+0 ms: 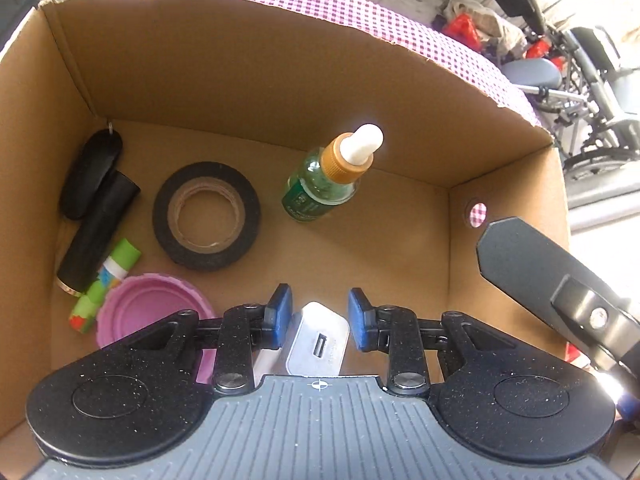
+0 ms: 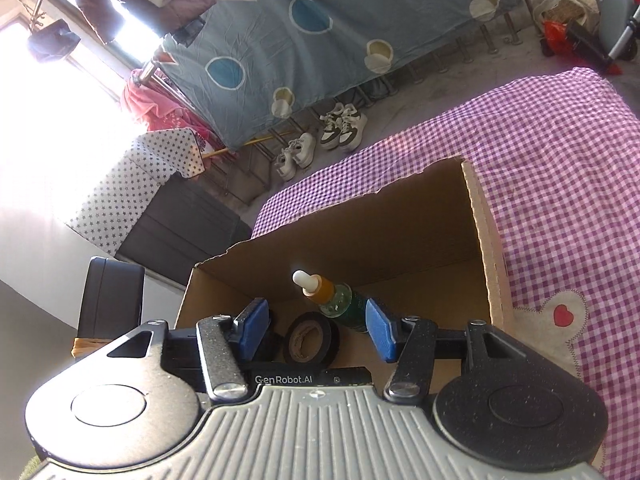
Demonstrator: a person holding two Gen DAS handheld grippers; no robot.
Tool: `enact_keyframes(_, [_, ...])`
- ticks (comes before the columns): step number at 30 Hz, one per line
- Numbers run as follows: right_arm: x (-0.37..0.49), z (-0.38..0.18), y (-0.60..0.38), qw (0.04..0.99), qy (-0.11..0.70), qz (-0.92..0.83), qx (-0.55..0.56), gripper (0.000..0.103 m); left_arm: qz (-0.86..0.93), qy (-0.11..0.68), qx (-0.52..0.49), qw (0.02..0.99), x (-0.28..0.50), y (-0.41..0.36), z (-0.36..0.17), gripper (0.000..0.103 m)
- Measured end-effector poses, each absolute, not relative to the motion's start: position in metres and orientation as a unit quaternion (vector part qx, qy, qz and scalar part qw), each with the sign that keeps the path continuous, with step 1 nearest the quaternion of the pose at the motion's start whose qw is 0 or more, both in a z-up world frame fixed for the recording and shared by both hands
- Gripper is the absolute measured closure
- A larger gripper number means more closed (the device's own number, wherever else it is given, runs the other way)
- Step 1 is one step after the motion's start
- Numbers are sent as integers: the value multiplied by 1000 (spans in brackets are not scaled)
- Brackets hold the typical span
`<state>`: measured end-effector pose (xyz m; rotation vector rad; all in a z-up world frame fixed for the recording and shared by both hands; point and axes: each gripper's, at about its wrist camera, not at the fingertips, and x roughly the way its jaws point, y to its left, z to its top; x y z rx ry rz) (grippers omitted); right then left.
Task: Organize rigid objects
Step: 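Lower the white plug into the box beside the pink lid and open the right gripper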
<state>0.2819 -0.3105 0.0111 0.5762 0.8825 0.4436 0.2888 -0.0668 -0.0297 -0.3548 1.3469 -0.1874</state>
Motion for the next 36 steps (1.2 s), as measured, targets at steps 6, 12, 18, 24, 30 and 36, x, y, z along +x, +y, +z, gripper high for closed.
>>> enact_keyframes(6, [270, 25, -321, 859, 388, 202, 266, 46, -98, 617, -228, 747, 281, -62, -29, 73])
enact_keyframes(12, [257, 39, -329, 864, 372, 209, 267, 46, -83, 563, -227, 790, 256, -40, -1, 73])
enact_keyframes(18, [240, 56, -325, 867, 370, 227, 245, 47, -86, 488, -195, 846, 212, -18, 40, 67])
enact_keyframes(24, [237, 47, -300, 828, 442, 264, 223, 51, -100, 408, -109, 901, 151, -15, 69, 32])
enact_keyframes(30, [265, 11, -276, 768, 541, 248, 236, 51, -93, 357, -44, 929, 95, -6, 67, 15])
enact_keyframes(36, [292, -24, -265, 711, 619, 200, 267, 51, -97, 345, -35, 933, 69, 10, 56, 14])
